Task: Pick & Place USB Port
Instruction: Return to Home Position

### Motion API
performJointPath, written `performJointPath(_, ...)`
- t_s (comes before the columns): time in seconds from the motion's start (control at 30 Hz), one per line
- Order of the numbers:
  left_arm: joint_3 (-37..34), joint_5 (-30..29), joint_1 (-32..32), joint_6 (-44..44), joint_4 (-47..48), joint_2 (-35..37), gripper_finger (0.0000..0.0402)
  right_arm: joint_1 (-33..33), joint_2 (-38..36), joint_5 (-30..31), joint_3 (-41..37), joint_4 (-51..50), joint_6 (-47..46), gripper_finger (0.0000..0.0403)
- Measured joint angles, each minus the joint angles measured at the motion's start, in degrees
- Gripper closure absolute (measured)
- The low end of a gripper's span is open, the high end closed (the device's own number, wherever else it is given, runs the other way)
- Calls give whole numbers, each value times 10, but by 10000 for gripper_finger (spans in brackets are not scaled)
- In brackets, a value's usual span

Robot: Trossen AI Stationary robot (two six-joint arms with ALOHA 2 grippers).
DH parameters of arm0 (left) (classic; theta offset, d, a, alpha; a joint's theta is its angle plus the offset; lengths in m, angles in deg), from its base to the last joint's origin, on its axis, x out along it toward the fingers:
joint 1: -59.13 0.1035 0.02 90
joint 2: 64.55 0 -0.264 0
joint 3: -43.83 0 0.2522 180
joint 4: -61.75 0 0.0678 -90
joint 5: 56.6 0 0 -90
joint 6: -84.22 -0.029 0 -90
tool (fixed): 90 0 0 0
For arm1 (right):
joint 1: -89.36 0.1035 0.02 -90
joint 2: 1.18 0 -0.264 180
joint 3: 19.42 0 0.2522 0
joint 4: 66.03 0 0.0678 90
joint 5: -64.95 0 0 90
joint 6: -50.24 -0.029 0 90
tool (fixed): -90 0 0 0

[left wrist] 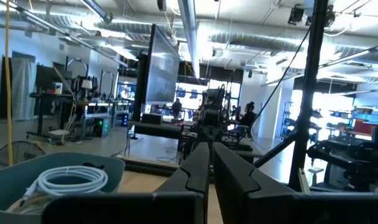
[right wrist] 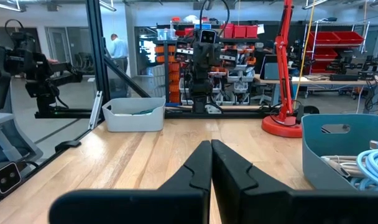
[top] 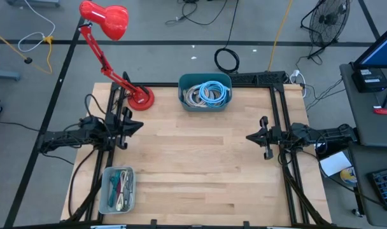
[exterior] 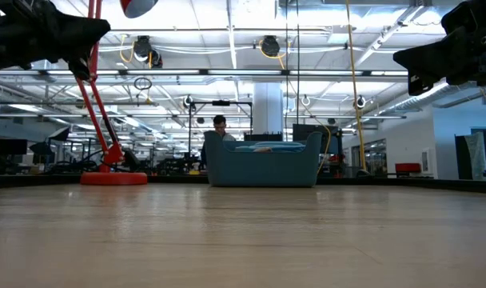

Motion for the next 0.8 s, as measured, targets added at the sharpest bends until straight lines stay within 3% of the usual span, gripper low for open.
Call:
performJointPath(0.5, 0, 0, -1, 0, 0, -1, 399, 12, -2, 0, 0, 0, 0, 403)
performJointPath(0.8, 0, 0, -1, 0, 0, -1, 374, 19, -2, 0, 0, 0, 0, 403)
